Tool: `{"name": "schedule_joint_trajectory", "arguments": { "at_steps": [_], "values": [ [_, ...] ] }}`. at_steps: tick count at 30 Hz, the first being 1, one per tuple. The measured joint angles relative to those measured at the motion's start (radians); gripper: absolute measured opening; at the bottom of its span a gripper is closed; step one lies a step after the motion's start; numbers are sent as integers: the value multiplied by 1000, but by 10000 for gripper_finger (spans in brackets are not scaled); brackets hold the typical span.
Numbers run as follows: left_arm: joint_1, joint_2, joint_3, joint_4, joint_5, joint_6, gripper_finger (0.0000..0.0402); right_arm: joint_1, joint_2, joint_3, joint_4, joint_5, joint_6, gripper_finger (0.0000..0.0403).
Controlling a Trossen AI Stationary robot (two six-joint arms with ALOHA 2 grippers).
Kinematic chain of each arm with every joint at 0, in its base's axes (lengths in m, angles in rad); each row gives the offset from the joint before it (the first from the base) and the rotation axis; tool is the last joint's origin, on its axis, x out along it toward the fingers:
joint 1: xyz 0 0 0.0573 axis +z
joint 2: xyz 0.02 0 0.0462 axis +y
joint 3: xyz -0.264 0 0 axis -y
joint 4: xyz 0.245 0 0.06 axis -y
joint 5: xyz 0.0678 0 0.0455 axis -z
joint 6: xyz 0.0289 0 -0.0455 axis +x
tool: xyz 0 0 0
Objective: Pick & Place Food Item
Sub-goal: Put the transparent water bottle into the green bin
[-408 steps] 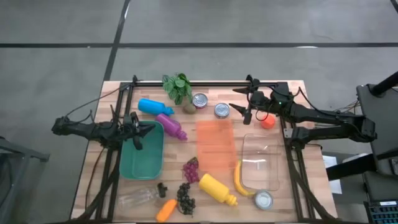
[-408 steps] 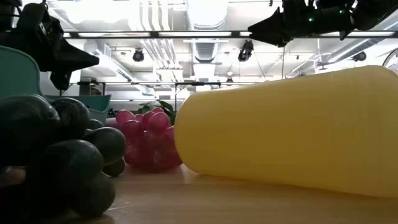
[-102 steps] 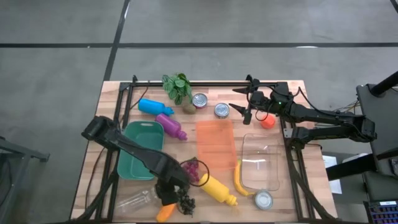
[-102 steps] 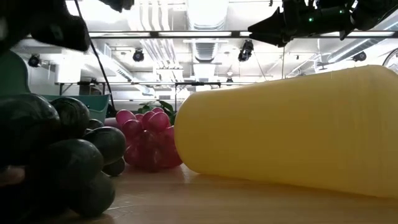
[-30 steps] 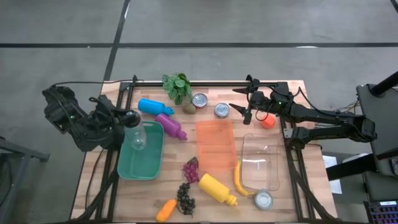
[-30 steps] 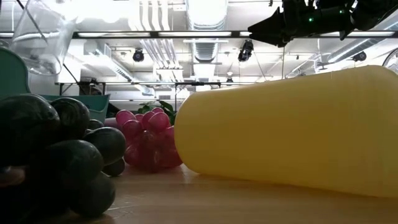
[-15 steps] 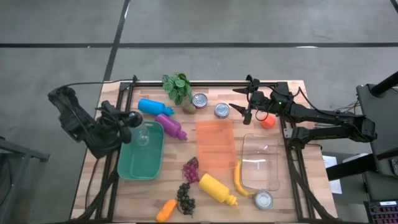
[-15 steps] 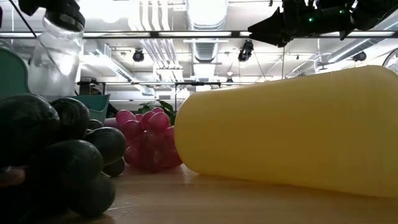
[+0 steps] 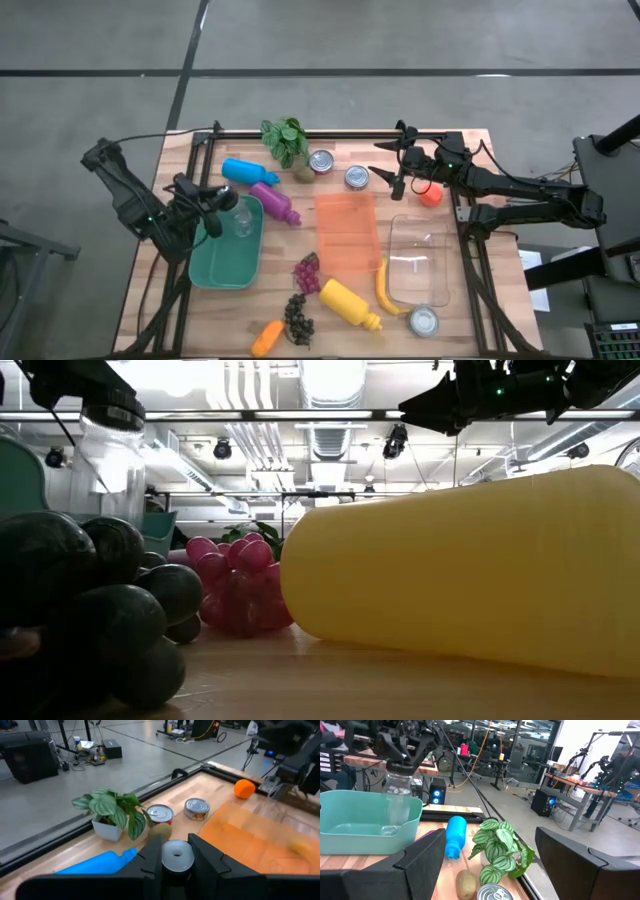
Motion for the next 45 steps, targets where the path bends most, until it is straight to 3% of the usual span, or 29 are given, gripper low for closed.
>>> {"name": "schedule_joint_trajectory", "arguments": {
  "at_steps": [38, 45],
  "values": [
    [1, -2, -168, 98, -18, -64, 81, 0, 0, 0, 0, 0, 0, 305],
    [1, -3, -168, 108, 6, -42, 136, 0, 0, 0, 0, 0, 0, 305]
  ]
}}
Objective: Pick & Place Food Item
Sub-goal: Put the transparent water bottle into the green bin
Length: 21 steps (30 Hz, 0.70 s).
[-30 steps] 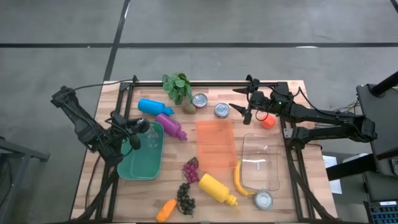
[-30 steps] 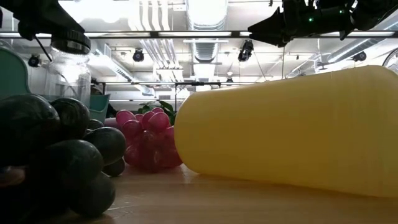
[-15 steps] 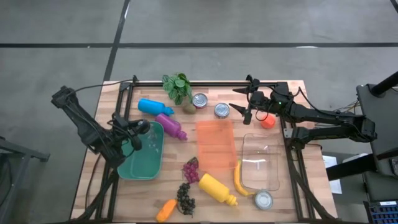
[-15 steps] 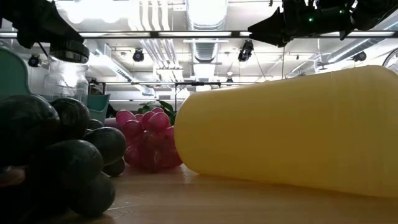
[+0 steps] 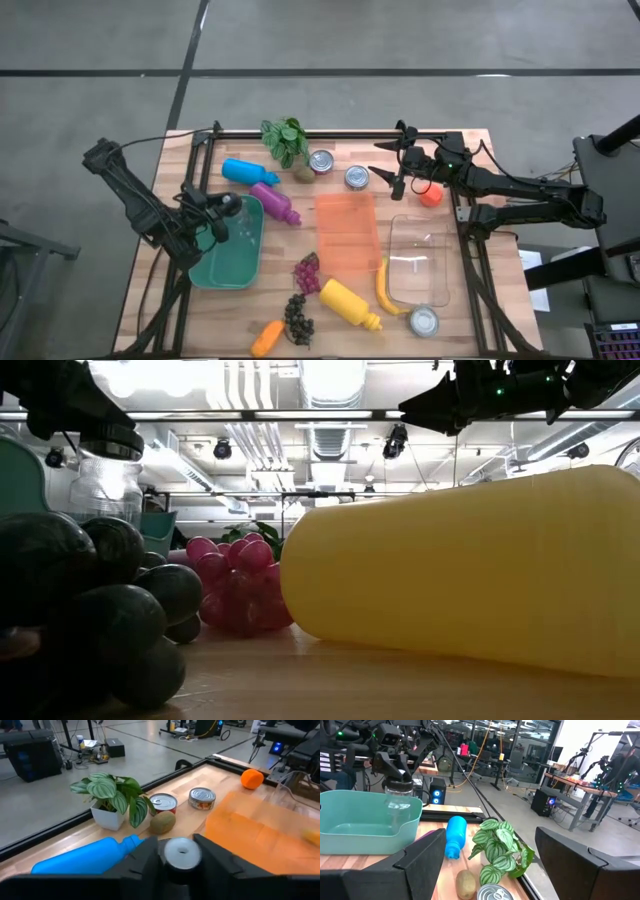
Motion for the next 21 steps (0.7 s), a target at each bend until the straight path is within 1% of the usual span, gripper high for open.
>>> {"name": "schedule_joint_trajectory", "arguments": {
  "at_steps": [5, 9, 14, 21],
  "values": [
    [0, 0, 0, -3, 5, 1, 195, 0, 0, 0, 0, 0, 0, 305],
    [0, 0, 0, -6, 6, 1, 223, 0, 0, 0, 0, 0, 0, 305],
    [0, 1, 14, -11, 16, 11, 229, 0, 0, 0, 0, 0, 0, 305],
    [0, 1, 78, -12, 13, 116, 230, 0, 0, 0, 0, 0, 0, 305]
  ]
}}
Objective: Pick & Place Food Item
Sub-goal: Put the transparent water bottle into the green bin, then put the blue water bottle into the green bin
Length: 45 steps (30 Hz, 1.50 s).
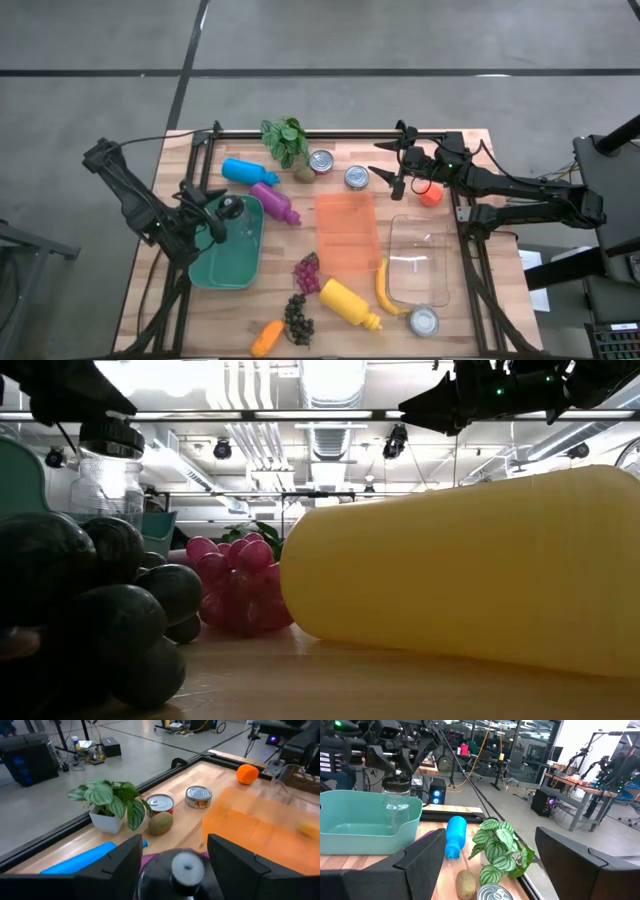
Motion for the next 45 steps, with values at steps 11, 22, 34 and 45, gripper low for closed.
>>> {"name": "schedule_joint_trajectory", "arguments": {
  "at_steps": [11, 22, 34, 45],
  "values": [
    [4, 0, 216, 1, 36, 282, 230, 0, 0, 0, 0, 0, 0, 305],
    [36, 18, 473, -3, 149, 534, 230, 0, 0, 0, 0, 0, 0, 305],
    [220, 150, 717, -7, 456, 957, 230, 0, 0, 0, 0, 0, 0, 305],
    [756, 238, 793, 8, 943, 1241, 230, 0, 0, 0, 0, 0, 0, 305]
  ]
}}
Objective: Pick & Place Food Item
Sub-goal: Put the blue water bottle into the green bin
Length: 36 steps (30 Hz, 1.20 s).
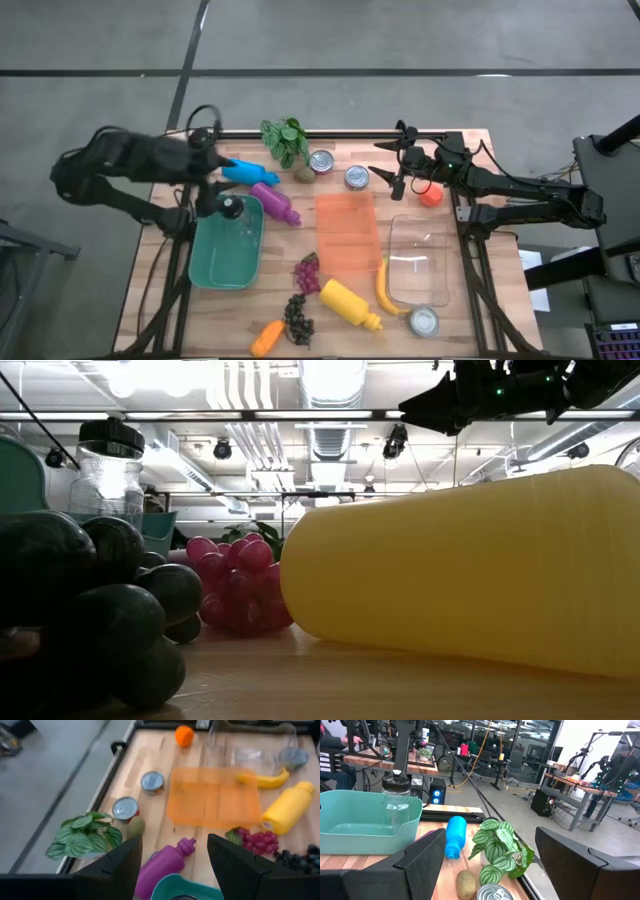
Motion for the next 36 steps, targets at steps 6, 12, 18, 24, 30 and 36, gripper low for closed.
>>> {"name": "schedule_joint_trajectory", "arguments": {
  "at_steps": [6, 12, 18, 24, 30, 36],
  "values": [
    [219, 96, 7, 48, 139, 131, 230, 0, 0, 0, 0, 0, 0, 305],
    [353, 217, 35, 58, 236, 190, 230, 0, 0, 0, 0, 0, 0, 305],
    [440, 307, 38, 44, 313, 287, 230, 0, 0, 0, 0, 0, 0, 305],
    [516, 394, 38, -14, 370, 422, 229, 0, 0, 0, 0, 0, 0, 305],
    [549, 500, 38, -18, 429, 513, 229, 0, 0, 0, 0, 0, 0, 305],
    [546, 611, 38, -7, 437, 580, 229, 0, 0, 0, 0, 0, 0, 305]
  ]
}}
